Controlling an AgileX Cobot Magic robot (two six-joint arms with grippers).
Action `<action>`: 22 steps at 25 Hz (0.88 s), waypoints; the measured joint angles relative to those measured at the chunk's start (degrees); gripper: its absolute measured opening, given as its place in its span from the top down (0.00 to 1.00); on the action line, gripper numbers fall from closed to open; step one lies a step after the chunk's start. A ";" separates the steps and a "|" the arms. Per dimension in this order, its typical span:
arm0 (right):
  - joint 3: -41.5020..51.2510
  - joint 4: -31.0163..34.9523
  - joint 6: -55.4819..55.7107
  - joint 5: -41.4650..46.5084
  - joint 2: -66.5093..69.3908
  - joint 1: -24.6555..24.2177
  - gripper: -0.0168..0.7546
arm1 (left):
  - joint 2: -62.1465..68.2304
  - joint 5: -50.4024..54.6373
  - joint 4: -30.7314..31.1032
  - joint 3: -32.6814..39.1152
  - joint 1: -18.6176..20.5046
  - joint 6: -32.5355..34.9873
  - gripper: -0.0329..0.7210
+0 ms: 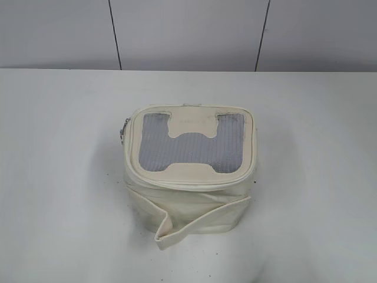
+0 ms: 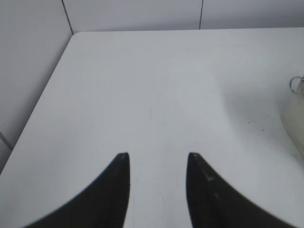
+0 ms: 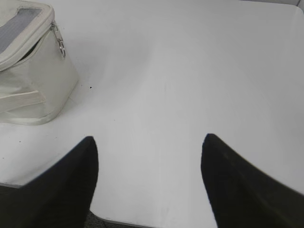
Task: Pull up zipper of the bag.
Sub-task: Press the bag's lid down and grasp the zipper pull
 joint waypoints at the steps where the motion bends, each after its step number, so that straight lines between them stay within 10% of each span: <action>1: 0.00 0.00 0.00 0.00 0.00 0.00 0.29 | 0.00 0.00 0.00 0.00 0.00 0.00 0.55; 22: 0.00 0.00 0.00 0.00 0.00 0.00 0.29 | 0.00 0.00 0.00 0.00 0.00 0.00 0.55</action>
